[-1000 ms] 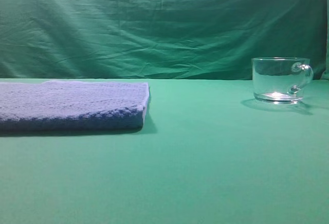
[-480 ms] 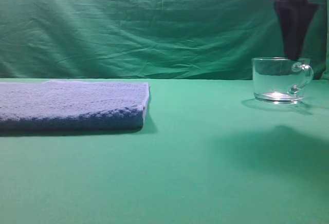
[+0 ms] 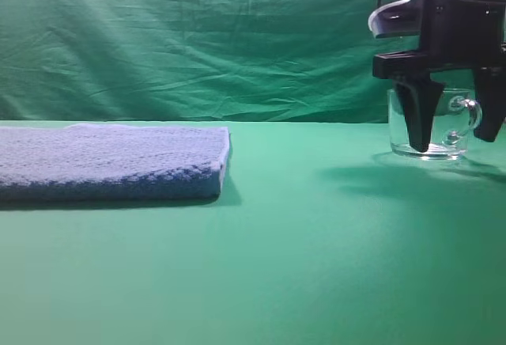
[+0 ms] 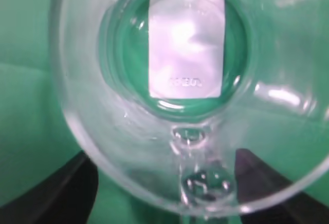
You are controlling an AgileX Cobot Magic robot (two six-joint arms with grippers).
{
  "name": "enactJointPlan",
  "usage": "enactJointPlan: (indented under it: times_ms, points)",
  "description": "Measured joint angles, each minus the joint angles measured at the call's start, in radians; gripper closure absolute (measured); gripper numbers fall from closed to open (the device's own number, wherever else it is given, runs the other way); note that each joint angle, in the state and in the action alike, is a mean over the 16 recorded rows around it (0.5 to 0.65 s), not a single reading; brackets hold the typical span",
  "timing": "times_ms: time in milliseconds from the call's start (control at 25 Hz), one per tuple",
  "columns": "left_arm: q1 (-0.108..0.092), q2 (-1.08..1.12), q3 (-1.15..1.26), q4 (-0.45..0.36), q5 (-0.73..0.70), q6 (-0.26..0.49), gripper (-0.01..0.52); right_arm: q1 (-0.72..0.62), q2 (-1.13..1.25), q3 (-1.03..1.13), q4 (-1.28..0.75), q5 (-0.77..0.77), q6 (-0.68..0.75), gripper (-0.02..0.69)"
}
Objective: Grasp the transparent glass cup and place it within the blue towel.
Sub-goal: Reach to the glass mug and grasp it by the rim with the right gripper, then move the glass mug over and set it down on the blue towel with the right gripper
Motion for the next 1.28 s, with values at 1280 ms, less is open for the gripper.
enactJointPlan:
  times_ms: [1280]
  points:
    - [0.0, 0.0, 0.0, 0.0, 0.0, 0.0, 0.514, 0.524, 0.259, -0.636, 0.072, -0.041, -0.194, 0.562]
